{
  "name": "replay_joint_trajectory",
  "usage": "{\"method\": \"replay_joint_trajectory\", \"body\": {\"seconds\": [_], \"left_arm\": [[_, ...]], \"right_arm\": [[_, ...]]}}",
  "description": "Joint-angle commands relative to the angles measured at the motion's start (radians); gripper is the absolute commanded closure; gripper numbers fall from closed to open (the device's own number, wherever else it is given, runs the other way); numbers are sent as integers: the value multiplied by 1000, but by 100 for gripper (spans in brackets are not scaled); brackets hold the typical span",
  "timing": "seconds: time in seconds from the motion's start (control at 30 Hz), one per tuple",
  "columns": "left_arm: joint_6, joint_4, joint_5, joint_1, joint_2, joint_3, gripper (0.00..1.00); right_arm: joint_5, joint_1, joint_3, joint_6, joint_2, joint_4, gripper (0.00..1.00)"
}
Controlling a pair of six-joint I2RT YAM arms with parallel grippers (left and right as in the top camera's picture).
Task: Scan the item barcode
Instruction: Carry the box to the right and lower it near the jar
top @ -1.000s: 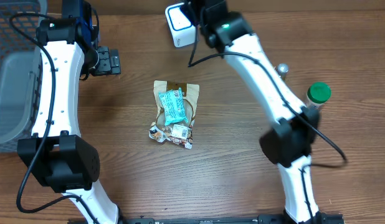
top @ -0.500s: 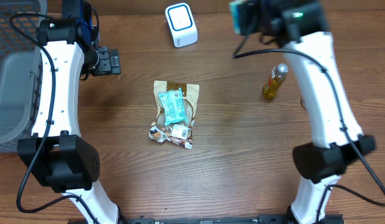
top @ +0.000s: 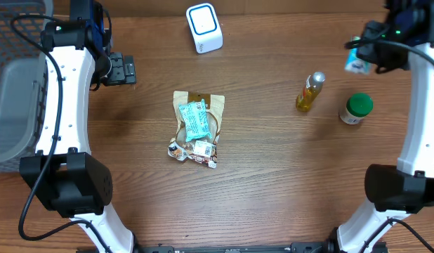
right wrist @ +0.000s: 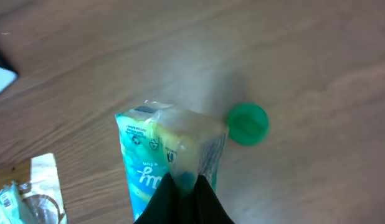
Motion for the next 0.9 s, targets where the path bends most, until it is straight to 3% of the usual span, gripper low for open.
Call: {"method": "replay_joint_trajectory", "body": {"seconds": [0.0, 0.4, 0.73, 0.87], "left_arm": [[11, 2, -5, -7, -3, 16, 1], [11, 2, -5, -7, -3, 16, 0], [11, 2, -5, -7, -3, 16, 0], [11, 2, -5, -7, -3, 16, 0]], "right_arm": [[-49, -18, -13, 24, 10, -1, 96], [-111, -18, -163, 24, -96, -2, 96], [-80, -18, -636, 80, -241, 5, 96], [-69, -18, -808, 98, -237, 118, 96]]}}
